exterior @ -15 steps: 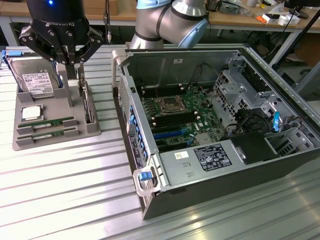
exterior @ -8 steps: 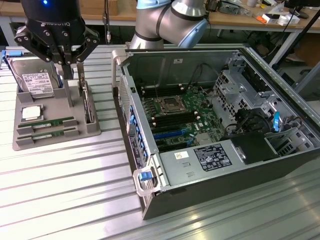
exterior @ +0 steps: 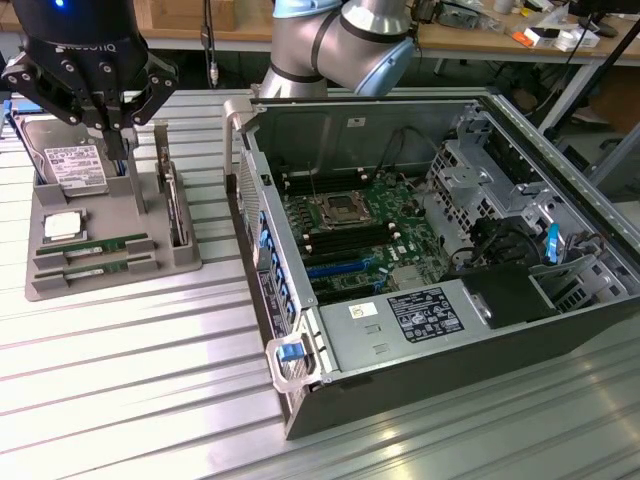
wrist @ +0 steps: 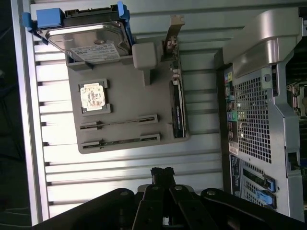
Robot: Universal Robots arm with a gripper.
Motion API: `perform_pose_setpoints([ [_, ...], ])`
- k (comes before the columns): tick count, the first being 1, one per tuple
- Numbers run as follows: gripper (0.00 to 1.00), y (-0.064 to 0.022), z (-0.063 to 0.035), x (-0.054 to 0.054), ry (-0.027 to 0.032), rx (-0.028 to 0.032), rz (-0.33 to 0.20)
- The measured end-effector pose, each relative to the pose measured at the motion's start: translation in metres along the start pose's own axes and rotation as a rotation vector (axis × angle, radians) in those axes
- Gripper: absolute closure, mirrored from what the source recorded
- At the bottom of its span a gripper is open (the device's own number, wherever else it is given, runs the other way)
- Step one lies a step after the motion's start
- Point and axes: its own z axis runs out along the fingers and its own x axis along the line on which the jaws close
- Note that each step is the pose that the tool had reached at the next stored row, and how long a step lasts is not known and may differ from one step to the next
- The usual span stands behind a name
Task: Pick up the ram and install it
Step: 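Reach for the ram, then pick up the ram and move it above insertion slot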
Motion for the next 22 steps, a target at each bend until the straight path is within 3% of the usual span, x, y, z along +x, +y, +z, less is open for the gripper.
perform_pose_setpoints([
  [5, 0.89, -0.0005, -0.0002, 0.0070, 0.0000, -0.0001, 0.000],
  [18, 0.89, -0.0005, -0.0002, 0.0071, 0.0001, 0.0000, -0.001],
  [22, 0.89, -0.0005, -0.0002, 0.0071, 0.0013, -0.0007, -0.028],
])
